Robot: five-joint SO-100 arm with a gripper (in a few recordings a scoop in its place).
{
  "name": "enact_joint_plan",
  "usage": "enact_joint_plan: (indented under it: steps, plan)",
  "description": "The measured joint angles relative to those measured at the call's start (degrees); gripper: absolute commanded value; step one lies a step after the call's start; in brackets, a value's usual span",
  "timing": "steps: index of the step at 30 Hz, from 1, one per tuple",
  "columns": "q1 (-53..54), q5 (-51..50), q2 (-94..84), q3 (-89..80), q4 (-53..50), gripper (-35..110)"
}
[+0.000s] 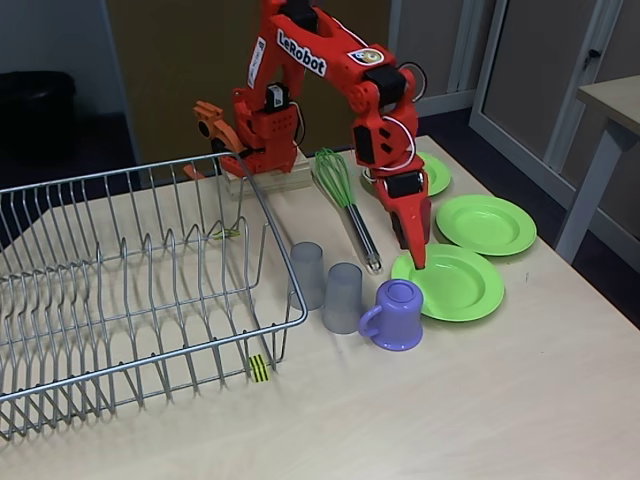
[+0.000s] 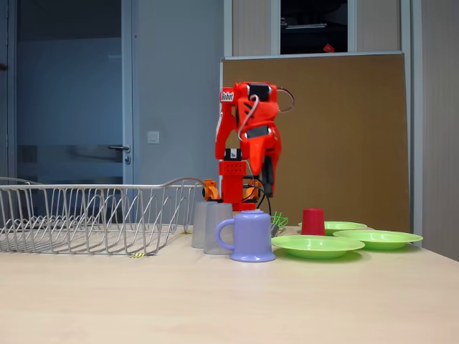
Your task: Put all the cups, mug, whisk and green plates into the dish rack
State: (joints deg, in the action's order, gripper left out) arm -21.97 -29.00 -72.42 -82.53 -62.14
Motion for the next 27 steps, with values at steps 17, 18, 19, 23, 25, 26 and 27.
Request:
enact_joint_plan:
  steps: [17,18,19,23,25,26,27]
  plan:
    - [2.02,-0.35,11.78,9.14,-1.49,42]
    - [2.55,0.00,12.13,9.76,-1.49,42]
    - [2.90,0.35,12.83,10.20,-1.49,42]
    - [3.78,1.49,14.68,11.25,-1.49,41]
    - [4.22,2.46,15.21,11.34,-1.58,41]
    - [4.66,2.46,15.82,11.78,-1.58,40]
    - [4.83,2.46,16.08,12.30,-1.58,39]
